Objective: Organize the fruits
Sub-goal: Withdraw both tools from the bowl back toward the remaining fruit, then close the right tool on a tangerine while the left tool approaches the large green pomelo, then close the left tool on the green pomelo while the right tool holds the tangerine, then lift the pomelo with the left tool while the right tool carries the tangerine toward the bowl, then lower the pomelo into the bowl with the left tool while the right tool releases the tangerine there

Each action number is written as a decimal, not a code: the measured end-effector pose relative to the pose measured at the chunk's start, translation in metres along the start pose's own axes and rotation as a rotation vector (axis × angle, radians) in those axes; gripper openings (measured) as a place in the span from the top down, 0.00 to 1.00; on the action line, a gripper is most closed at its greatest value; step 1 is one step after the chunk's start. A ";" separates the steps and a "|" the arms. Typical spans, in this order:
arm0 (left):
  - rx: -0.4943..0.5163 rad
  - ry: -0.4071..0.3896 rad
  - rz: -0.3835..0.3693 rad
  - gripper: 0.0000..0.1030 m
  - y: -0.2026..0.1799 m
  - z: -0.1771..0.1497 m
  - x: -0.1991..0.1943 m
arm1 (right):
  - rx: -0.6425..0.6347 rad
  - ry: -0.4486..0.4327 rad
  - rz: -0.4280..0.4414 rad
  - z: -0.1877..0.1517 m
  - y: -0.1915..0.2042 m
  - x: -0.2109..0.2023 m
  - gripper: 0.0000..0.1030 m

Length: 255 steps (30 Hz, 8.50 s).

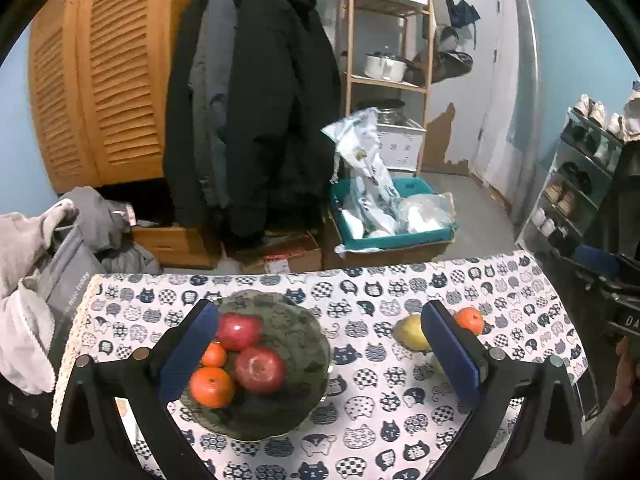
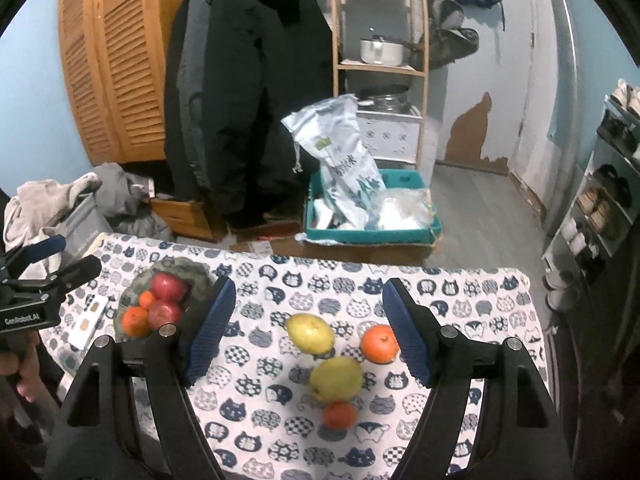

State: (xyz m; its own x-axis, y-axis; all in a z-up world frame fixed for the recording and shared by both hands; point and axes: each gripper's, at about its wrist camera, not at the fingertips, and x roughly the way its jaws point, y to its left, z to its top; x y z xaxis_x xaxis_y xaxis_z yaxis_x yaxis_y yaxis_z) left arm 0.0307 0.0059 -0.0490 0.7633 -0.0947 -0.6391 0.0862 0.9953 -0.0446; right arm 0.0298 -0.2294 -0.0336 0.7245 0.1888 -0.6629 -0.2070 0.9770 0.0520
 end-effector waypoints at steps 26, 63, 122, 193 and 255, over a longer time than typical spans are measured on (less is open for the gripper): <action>0.067 0.267 -0.018 0.01 -0.053 -0.069 0.109 | 0.082 0.376 -0.034 -0.094 -0.047 0.097 0.27; 0.068 0.481 -0.067 0.01 -0.085 -0.121 0.178 | 0.073 0.640 0.023 -0.177 -0.046 0.171 0.58; 0.247 0.502 -0.242 0.31 -0.231 -0.136 0.221 | 0.279 0.457 -0.134 -0.169 -0.171 0.138 0.58; -0.008 0.028 -0.052 0.31 -0.047 -0.022 0.025 | -0.009 0.058 0.050 -0.008 -0.008 0.024 0.58; -0.221 0.485 0.141 0.19 0.110 -0.142 0.152 | -0.169 0.454 0.246 -0.049 0.178 0.238 0.58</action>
State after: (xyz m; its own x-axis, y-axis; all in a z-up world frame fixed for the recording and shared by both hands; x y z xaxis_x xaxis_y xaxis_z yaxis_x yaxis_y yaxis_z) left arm 0.0657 0.1042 -0.2600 0.3703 0.0087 -0.9289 -0.1717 0.9834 -0.0593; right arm 0.1328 -0.0156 -0.2187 0.2922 0.3114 -0.9042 -0.4647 0.8726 0.1503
